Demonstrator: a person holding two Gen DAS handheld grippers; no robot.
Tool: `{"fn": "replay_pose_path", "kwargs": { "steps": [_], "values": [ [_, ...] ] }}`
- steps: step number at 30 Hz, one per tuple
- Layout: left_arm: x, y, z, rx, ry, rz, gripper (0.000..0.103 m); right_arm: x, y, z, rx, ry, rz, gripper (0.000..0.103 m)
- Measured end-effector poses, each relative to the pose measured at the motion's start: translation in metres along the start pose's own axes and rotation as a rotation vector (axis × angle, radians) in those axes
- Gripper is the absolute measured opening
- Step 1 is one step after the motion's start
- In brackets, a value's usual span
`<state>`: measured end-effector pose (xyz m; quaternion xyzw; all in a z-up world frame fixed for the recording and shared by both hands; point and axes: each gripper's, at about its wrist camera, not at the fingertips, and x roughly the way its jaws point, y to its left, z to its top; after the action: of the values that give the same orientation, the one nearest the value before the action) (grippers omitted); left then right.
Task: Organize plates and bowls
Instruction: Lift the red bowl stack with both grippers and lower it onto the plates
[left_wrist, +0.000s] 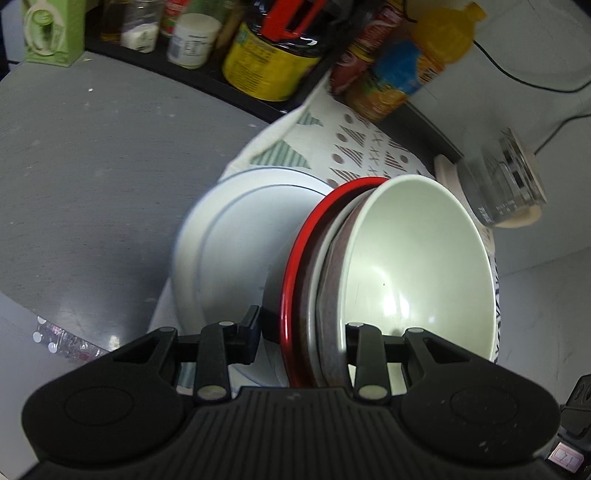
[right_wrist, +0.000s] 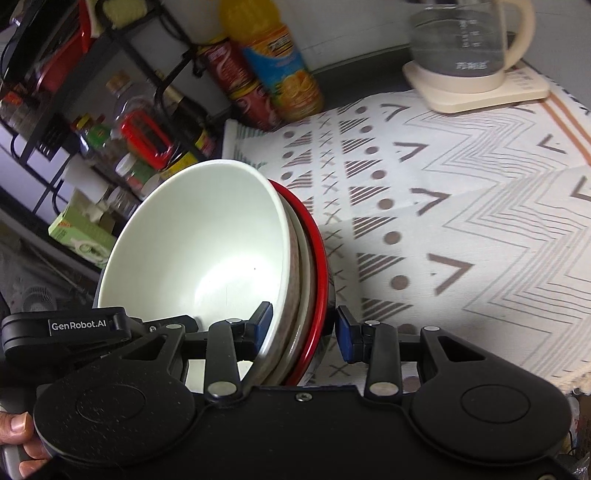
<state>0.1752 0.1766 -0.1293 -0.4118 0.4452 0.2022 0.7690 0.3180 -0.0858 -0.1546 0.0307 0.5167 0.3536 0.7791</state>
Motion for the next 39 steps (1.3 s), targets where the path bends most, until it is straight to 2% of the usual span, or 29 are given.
{"fn": "replay_pose_path", "kwargs": {
  "steps": [13, 23, 28, 32, 37, 39],
  "values": [
    [0.008, 0.017, 0.018, -0.025, 0.013, 0.026, 0.032, 0.027, 0.021, 0.007, -0.032, 0.057, 0.007, 0.036],
    [0.016, 0.02, 0.016, -0.011, 0.019, 0.043, 0.032, 0.036, 0.023, 0.006, -0.024, 0.08, -0.006, 0.037],
    [0.017, 0.021, 0.016, -0.011, 0.026, 0.041, 0.033, 0.035, 0.023, 0.007, -0.012, 0.06, -0.002, 0.038],
    [0.011, 0.017, 0.016, 0.007, 0.003, 0.033, 0.037, 0.035, 0.026, 0.007, 0.007, 0.059, -0.006, 0.048],
    [0.0, 0.011, 0.018, 0.049, -0.007, 0.007, 0.057, 0.025, 0.033, 0.007, 0.017, 0.031, 0.004, 0.061],
    [-0.005, 0.009, 0.016, 0.07, -0.019, 0.011, 0.065, 0.019, 0.037, 0.007, 0.018, 0.014, -0.004, 0.071]
  ]
}}
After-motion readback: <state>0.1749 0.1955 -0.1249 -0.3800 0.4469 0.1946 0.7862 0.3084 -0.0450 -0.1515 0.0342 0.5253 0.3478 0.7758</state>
